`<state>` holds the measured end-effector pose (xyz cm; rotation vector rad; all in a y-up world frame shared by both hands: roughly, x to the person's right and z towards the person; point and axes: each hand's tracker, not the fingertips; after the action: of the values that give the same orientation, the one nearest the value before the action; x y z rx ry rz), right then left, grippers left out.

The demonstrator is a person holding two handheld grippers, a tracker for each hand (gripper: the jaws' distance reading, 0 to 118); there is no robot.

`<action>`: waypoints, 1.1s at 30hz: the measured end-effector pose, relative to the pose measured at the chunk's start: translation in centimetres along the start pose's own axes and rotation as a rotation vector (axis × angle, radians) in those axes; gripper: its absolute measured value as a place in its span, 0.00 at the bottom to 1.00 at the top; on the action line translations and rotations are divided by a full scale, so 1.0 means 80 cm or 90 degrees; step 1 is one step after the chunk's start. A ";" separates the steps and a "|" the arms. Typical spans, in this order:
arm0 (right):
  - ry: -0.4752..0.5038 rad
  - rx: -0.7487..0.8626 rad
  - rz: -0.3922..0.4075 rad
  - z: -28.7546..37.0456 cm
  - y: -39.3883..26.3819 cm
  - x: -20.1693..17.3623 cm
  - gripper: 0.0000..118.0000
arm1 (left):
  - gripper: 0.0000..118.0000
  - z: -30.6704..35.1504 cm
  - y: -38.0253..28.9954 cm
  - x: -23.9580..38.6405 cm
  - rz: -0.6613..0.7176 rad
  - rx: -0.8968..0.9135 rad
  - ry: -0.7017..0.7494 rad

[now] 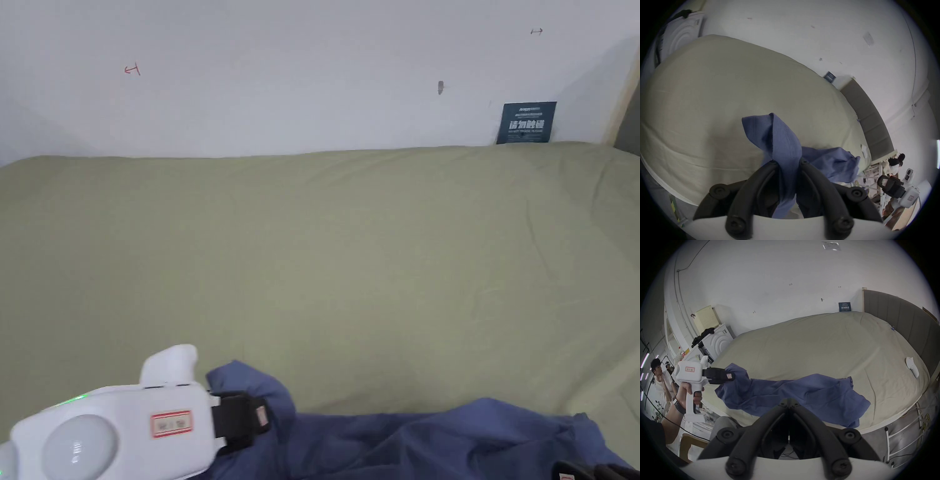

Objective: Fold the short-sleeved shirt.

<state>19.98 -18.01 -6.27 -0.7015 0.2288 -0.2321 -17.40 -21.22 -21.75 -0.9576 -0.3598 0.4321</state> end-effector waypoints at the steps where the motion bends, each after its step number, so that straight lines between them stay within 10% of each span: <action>1: -0.003 0.000 -0.002 0.003 0.000 0.004 0.01 | 0.13 -0.013 -0.002 0.018 -0.007 -0.011 -0.006; 9: -0.016 0.021 -0.048 0.023 -0.003 0.033 0.01 | 0.15 -0.115 -0.029 0.124 -0.052 -0.082 -0.038; 13: -0.017 0.018 -0.061 0.027 -0.008 0.044 0.01 | 0.66 -0.151 -0.038 0.137 -0.031 -0.125 -0.061; 16: -0.018 0.014 -0.059 0.027 -0.009 0.046 0.01 | 0.68 -0.152 -0.042 0.135 -0.009 -0.129 -0.090; 18: -0.018 0.015 -0.060 0.026 -0.009 0.045 0.01 | 0.63 -0.140 -0.041 0.131 -0.023 -0.122 -0.117; 21: -0.013 0.013 -0.061 0.021 -0.009 0.042 0.01 | 0.03 -0.110 -0.038 0.116 -0.053 -0.060 -0.160; 33: 0.013 0.013 -0.054 0.023 -0.014 0.027 0.01 | 0.03 -0.145 -0.108 0.047 -0.019 -0.015 -0.179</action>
<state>22.40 -18.39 -4.46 -0.6897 0.2160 -0.3230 -6.96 -31.83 -20.25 -0.9141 -0.6341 0.5374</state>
